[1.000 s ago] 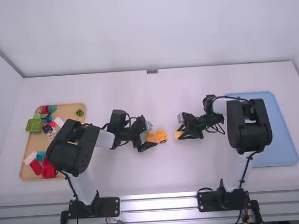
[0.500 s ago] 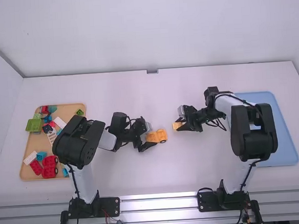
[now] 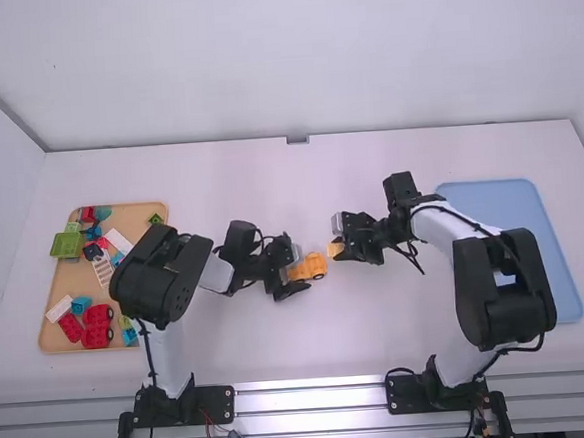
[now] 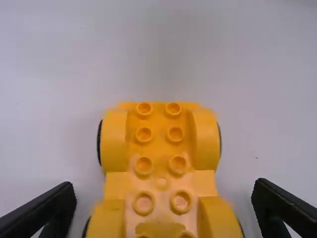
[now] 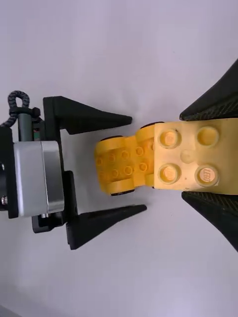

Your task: Assemble lego blocks to make yellow taxi

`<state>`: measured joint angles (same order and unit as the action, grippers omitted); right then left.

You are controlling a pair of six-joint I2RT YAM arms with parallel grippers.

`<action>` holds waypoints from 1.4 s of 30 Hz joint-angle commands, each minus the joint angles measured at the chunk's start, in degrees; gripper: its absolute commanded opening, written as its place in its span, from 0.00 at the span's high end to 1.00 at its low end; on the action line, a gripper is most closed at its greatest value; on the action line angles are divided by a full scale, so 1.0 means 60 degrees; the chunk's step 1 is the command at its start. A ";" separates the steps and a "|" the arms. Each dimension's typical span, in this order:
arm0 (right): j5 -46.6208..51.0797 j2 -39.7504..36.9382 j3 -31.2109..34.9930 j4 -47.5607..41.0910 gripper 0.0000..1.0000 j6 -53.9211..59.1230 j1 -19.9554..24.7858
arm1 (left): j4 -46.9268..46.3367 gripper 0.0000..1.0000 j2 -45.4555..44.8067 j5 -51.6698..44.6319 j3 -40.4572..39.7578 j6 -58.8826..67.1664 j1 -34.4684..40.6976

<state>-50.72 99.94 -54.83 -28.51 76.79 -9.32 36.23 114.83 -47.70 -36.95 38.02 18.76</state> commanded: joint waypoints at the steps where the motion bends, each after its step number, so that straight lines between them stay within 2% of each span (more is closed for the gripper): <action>1: -0.0007 -0.0244 0.0098 -0.0036 0.89 -0.0240 -0.0076 | -0.0109 0.14 0.0372 0.0040 -0.0138 0.0138 0.0007; 2: -0.0022 -0.0244 0.0098 -0.0033 0.89 -0.0233 -0.0106 | -0.0029 0.20 0.0514 0.0033 -0.0171 0.0138 0.0066; 4: -0.0102 -0.0244 0.0098 -0.0033 0.90 -0.0229 -0.0138 | 0.0124 0.21 0.0710 0.0029 -0.0204 0.0138 0.0080; 7: -0.0193 -0.0244 0.0098 -0.0029 0.93 -0.0233 -0.0226 | 0.0080 0.38 0.0929 0.0033 -0.0310 0.0142 0.0033; 8: -0.0204 -0.0244 0.0098 -0.0029 0.92 -0.0237 -0.0226 | 0.0076 0.40 0.0936 0.0033 -0.0317 0.0138 0.0036; 9: -0.0404 -0.0240 0.0106 -0.0029 0.92 -0.0229 -0.0270 | 0.0069 0.49 0.0984 0.0036 -0.0368 0.0146 0.0080; 11: -0.0470 -0.0237 0.0233 0.0248 0.92 -0.0382 -0.0382 | -0.0015 0.56 0.0991 -0.0138 -0.0419 0.0550 0.0004; 15: -0.0426 -0.0237 0.0590 0.1053 0.93 -0.1064 -0.0404 | -0.0306 0.57 0.0987 -0.0732 -0.0514 0.1169 0.0040; 20: -0.0328 -0.0237 0.1330 0.2295 0.93 -0.1778 -0.0401 | -0.1548 0.63 0.0987 -0.0878 -0.0929 0.2098 0.0051; 27: -0.0408 -0.0237 0.2142 0.3497 0.93 -0.2091 -0.0426 | -0.2779 0.62 0.0987 -0.0871 -0.1596 0.2146 0.0051; 31: -0.0222 -0.0157 0.2579 0.4455 0.92 -0.2237 -0.0856 | -0.2794 0.63 0.0991 -0.0863 -0.1559 0.2146 0.0055; 35: 0.0470 -0.0138 0.2816 0.5523 0.94 -0.3432 -0.1151 | -0.2492 0.64 0.0991 -0.0882 -0.1337 0.2138 0.0051; 42: 0.0820 -0.0135 0.2830 0.5610 1.00 -0.3406 -0.1260 | -0.1741 0.64 0.0991 -0.0867 -0.0903 0.2127 0.0055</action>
<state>-46.61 99.94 -38.37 5.19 57.41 -16.86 26.55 118.83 -54.46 -44.10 50.81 18.83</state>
